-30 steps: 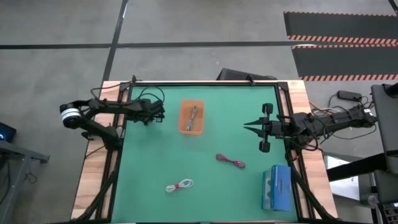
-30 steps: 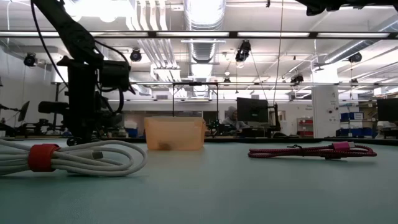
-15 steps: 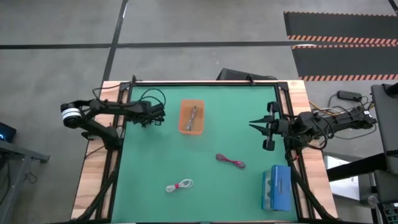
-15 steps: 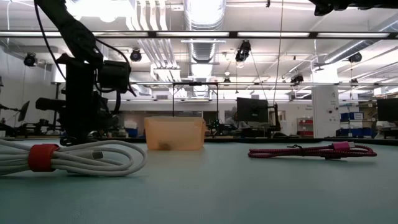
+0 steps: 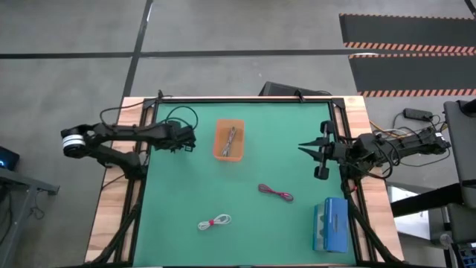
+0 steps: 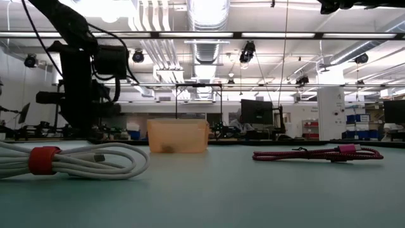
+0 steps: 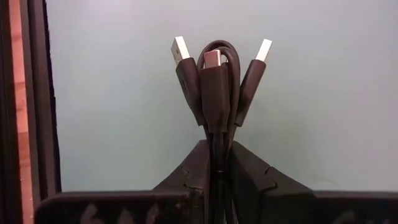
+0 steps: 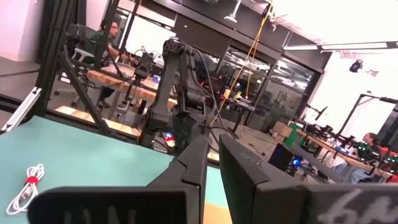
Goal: Pick and place USB-C Cables
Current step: Put the black charger cable into the orange bin
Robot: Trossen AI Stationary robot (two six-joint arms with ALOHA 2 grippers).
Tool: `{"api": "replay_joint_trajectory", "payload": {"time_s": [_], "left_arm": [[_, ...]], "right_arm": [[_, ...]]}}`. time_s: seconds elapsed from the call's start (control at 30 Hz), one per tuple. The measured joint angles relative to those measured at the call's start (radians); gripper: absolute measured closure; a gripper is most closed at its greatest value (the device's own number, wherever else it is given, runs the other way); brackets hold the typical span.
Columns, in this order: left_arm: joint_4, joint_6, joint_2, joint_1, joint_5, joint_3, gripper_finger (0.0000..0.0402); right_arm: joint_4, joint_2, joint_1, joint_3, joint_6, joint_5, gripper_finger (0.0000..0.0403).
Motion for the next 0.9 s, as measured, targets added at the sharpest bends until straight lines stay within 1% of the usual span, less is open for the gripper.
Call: {"api": "replay_joint_trajectory", "payload": {"time_s": [0.2,0.43,0.7,0.9], "left_arm": [[-0.011,-0.001,-0.061,-0.05,-0.003,0.037,0.0379],[-0.01,-0.001,-0.08,-0.13,-0.008,0.137,0.038],[-0.007,0.009,-0.04,-0.243,-0.043,0.297,0.038],[0.003,0.04,0.039,-0.298,-0.066,0.424,0.038]], "right_arm": [[0.0,0.0,0.0,0.0,0.0,0.027,0.037],[0.001,0.0,0.0,0.001,0.0,0.043,0.037],[0.008,0.0,0.0,0.002,-0.001,0.043,0.037],[0.015,0.0,0.0,0.002,-0.008,0.043,0.037]]}}
